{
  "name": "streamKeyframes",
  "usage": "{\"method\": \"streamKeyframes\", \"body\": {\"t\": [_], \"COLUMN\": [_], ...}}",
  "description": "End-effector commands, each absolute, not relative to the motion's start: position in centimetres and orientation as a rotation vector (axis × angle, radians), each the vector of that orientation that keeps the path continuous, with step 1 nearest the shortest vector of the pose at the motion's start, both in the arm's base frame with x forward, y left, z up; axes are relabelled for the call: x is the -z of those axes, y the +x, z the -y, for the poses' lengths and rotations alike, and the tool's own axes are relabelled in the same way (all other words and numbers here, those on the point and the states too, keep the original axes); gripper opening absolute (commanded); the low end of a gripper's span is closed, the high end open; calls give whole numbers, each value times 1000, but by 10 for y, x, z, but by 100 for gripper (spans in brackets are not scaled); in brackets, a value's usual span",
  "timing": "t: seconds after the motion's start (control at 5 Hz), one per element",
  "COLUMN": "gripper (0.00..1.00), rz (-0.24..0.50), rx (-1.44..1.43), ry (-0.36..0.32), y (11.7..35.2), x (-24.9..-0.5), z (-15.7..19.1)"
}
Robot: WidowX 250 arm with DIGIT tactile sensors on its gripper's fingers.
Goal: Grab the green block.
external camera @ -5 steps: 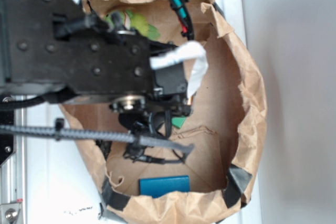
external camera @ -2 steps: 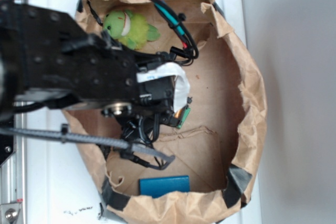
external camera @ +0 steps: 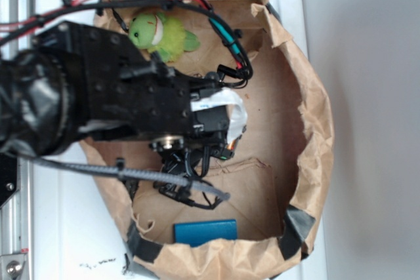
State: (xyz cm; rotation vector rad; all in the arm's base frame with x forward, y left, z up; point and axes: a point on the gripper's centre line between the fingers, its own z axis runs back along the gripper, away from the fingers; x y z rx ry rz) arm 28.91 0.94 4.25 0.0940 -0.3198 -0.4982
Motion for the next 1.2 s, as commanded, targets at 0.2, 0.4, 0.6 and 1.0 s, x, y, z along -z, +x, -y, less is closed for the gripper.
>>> {"method": "streamKeyframes", "body": {"t": [0.2,0.4,0.6,1.0], "gripper": [100,100,0,0], "rz": [320,310,320,321], "rx": [531,527,497,467], "ry": [119,130,129,101], "y": [307,308,309,301], "x": [-24,-18,-21,-32], "z": [1,3,2,-4]}}
